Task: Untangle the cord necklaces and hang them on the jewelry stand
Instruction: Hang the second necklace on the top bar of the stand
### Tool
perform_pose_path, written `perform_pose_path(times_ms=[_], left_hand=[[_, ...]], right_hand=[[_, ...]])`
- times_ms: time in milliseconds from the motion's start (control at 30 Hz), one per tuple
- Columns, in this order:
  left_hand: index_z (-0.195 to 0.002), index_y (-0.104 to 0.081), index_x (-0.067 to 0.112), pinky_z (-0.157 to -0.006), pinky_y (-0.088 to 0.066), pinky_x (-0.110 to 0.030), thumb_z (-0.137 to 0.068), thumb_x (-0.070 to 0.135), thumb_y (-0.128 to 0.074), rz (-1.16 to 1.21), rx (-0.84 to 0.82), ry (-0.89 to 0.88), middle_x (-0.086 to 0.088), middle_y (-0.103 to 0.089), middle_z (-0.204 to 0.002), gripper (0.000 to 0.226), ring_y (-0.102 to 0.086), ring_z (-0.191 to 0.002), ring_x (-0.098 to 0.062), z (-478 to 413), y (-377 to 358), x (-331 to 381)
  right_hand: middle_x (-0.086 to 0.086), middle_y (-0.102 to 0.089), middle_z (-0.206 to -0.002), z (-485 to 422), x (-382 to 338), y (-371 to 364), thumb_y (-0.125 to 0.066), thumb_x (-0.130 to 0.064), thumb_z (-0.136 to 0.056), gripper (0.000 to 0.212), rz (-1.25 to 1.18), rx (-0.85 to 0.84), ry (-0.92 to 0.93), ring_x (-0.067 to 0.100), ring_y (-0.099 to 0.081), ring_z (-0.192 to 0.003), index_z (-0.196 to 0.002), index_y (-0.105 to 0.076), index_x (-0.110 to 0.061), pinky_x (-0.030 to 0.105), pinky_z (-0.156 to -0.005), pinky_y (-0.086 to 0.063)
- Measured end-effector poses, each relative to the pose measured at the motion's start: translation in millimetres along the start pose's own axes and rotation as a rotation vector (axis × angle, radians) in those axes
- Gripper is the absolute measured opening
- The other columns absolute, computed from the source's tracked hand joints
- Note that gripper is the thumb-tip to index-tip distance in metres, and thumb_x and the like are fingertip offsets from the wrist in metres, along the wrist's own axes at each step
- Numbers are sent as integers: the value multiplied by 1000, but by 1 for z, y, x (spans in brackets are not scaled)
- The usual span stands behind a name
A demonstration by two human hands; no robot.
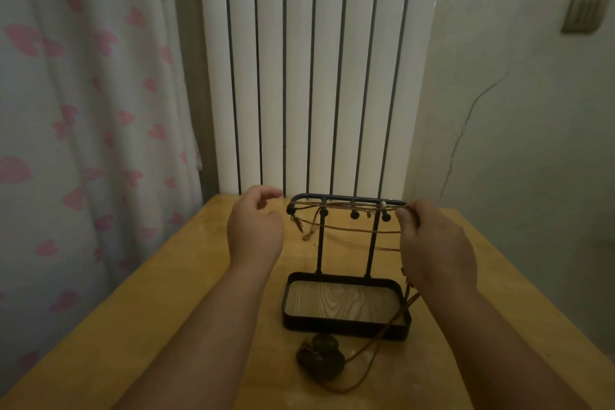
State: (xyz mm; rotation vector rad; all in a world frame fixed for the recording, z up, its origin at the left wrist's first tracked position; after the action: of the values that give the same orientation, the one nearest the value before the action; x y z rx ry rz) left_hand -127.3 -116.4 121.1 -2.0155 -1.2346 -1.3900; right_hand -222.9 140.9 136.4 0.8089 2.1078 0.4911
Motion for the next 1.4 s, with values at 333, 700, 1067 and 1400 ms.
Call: perform_pose_path(times_ms=[333,700,1067,1400], left_hand=[[-128,-57,31,-109,-40,-43,-76,3,-67,-328,-304,-347,18,-55,-121,60,-46,-121,-7,17,-39,38],[-110,-43,35,-97,-33,-26,-73,22,-84,-242,-119,-389,20,-43,-120,57,-39,-114,-2,24,-26,26],[-134,-50,31,-104,-36,-28,-84,28,-75,-425,-199,-379,12,-53,-133,55,-44,-128,-11,19,-44,31],[-92,-44,28,-66,-45,-17,-81,24,-79,-297,-97,-275,11,-54,-104,37,-51,-92,-7,11,-27,29]], right_hand=[[-11,-52,-77,-16,-2,2,-46,-40,-101,27,-121,-42,-22,11,-52,-74,-110,-63,-22,29,-58,-42],[-12,-56,-80,-22,-20,6,-48,-37,-101,18,-281,-63,-23,10,-56,-79,-102,-63,-26,29,-61,-42],[-4,-71,-70,-29,-30,-13,-53,-36,-99,20,-870,-208,-324,8,-47,-61,-106,-66,-21,30,-60,-38],[1,-77,-95,-35,-37,-30,-50,-31,-101,24,-1055,-360,-400,10,-30,-49,-109,-66,-14,25,-48,-28]])
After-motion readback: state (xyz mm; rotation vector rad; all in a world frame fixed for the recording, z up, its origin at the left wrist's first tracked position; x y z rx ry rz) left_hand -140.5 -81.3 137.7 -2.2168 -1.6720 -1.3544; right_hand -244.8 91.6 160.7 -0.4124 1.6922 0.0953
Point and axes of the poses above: each hand's wrist, its own z-axis away from the middle knuckle, its own y-axis out of the back of the hand, x = y × z, the point moved 9 cm from there along -z, towards the middle knuckle
